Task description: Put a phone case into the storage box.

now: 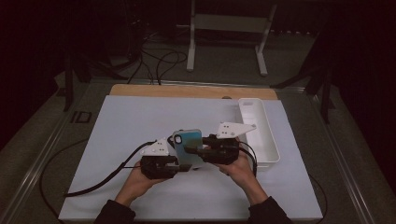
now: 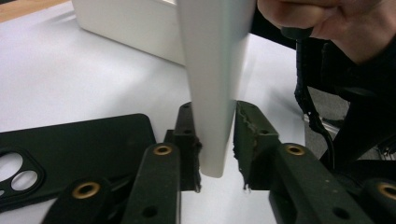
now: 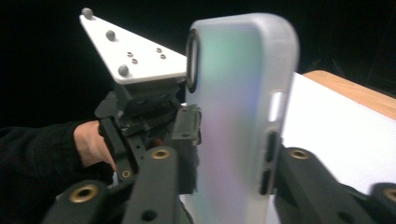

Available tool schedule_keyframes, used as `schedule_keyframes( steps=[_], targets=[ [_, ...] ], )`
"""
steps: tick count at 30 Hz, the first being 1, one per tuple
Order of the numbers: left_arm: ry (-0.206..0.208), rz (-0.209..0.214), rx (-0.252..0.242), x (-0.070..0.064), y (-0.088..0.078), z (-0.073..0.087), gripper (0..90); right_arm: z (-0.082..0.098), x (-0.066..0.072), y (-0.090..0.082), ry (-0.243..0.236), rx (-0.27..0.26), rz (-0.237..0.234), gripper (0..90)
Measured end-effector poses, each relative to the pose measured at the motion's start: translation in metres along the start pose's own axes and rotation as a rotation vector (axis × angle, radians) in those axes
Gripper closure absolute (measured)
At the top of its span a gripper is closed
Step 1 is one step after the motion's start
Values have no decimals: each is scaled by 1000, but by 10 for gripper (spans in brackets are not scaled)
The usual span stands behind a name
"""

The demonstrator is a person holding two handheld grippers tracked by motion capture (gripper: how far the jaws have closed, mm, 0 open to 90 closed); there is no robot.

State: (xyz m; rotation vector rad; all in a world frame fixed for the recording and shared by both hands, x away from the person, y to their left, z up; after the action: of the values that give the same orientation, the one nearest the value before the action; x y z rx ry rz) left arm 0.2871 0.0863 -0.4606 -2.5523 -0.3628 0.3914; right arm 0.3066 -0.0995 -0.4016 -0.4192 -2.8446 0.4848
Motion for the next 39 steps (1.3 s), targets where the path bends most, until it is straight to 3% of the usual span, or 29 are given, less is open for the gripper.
schedule_keyframes(
  steps=[8,11,15,21,24,33,39],
  targets=[
    [11,-36,10,0,1,0,808,4,0,7,-4,41,39,430],
    [7,-58,14,1,0,0,808,5,0,9,6,58,45,300],
    [-10,-108,17,5,-3,0,811,8,-3,9,23,81,109,156],
    [-38,-213,0,8,-5,-1,811,12,-9,2,48,100,208,140],
    [-53,-245,5,10,-5,-1,811,12,-11,0,65,106,251,144],
    [-74,-296,29,12,-2,1,811,3,-4,7,50,119,309,174],
    [-79,-297,34,12,0,2,811,-6,0,12,46,120,351,174]
  ],
)
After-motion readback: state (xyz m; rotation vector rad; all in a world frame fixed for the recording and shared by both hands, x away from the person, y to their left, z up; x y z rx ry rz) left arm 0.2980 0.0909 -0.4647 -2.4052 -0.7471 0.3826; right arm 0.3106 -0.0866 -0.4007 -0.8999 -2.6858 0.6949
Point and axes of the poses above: each handheld gripper's, and its own axes: y roughly forward along the jaws, z roughly out of its underside, x roughly to its left, the point moved 3 cm from there along y, roughly forward along the jaws, and after that the axes turned 5 degrees about x, right-handed, at the moved point
